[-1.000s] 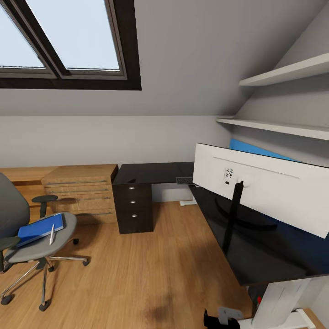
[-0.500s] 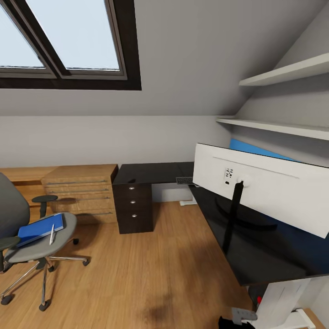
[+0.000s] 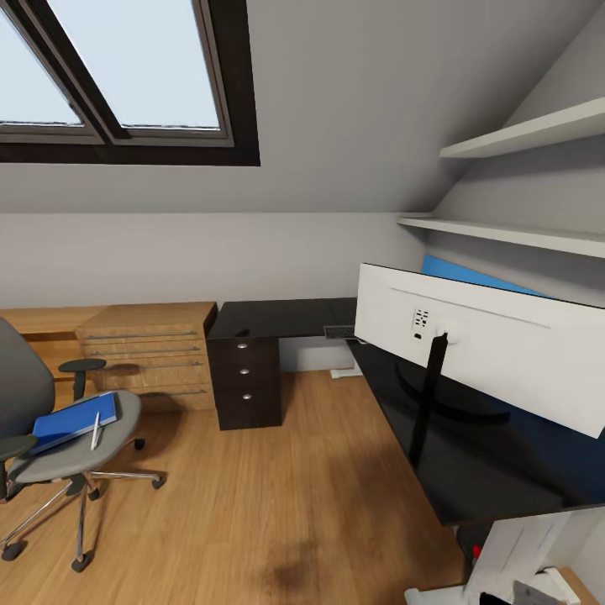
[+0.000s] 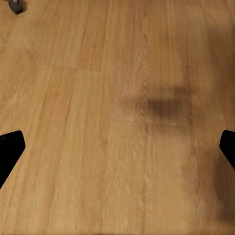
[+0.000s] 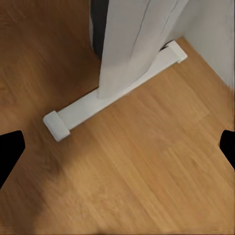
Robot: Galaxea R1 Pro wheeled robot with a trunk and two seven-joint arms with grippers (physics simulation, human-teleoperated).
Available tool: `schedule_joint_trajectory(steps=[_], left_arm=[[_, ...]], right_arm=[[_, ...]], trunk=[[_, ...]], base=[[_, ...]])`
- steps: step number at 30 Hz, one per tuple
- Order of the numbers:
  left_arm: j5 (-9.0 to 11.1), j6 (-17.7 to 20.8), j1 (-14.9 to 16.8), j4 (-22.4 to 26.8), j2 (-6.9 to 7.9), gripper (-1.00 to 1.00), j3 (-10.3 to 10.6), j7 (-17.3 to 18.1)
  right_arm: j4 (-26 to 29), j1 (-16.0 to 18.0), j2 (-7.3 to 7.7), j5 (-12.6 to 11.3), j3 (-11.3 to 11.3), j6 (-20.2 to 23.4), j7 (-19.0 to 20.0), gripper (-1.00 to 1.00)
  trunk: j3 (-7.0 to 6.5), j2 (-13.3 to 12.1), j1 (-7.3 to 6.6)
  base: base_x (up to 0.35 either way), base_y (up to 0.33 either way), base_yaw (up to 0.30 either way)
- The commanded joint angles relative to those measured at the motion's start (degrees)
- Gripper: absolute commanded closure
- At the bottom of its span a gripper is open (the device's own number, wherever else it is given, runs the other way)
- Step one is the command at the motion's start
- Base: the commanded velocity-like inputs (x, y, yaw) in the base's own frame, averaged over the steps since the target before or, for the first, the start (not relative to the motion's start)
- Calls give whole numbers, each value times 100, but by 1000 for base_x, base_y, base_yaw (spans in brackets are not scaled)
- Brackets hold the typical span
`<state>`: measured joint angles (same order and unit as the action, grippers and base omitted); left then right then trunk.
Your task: In the bedroom, organize the workspace by keeping the computer under the desk, ensuring the monitor is on the desk, placing the keyboard on the desk next to the monitor, placing the mouse on the desk next to the keyboard, moving the folder from the swivel chair onto the desk next to the mouse, stacking the notebook on top of the folder with the pen on top of the notebook, and positioning the swivel chair next to the desk.
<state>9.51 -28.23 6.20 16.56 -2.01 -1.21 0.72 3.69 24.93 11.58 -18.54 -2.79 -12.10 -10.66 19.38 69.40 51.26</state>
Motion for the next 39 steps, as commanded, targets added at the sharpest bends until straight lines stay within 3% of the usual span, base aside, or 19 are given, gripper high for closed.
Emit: schedule_joint_trajectory(steps=[1, 2, 7, 15, 17, 21, 25, 35, 39], left_arm=[[16, -16, 4, -4, -2, -100, -11, 8], [16, -16, 4, -4, -2, -100, -11, 8], [22, -16, 4, -4, -8, -100, -11, 7], [25, -16, 4, -4, -10, -100, -11, 8], [25, -16, 4, -4, -13, -100, -11, 9], [23, -16, 4, -4, -17, -100, -11, 12], [20, -16, 4, -4, -24, -100, -4, 21], [8, -16, 6, -4, -43, -100, 13, 37], [8, -16, 5, -4, -45, -100, 15, 41]], right_arm=[[-4, 4, 52, -109, -23, -23, 34, -100], [-6, 4, 164, -262, -25, -25, 86, -100], [17, 4, 549, -546, -47, -45, 185, -100], [501, 4, 1053, -655, -135, -109, 155, -100], [760, 4, 1245, -715, -311, 0, 135, -100], [1152, 4, 1417, -767, -640, 291, 120, -100], [1606, 4, 1534, -783, -840, 510, 40, -100], [2958, 4, 1668, -791, -944, 781, -653, -100], [3808, 4, 1675, -795, -957, 1306, -1021, -100]], trunk=[[7, 4, 0], [7, 4, 0], [7, 4, 0], [7, 4, 0], [7, 4, 0], [7, 4, 0], [7, 4, 0], [7, 4, 0], [7, 4, 0]], base=[[0, 0, 0], [0, 0, 0], [0, 0, 0], [0, 0, 0], [0, 0, 0], [0, 0, 0], [0, 0, 0], [0, 0, 0], [0, 0, 0]])
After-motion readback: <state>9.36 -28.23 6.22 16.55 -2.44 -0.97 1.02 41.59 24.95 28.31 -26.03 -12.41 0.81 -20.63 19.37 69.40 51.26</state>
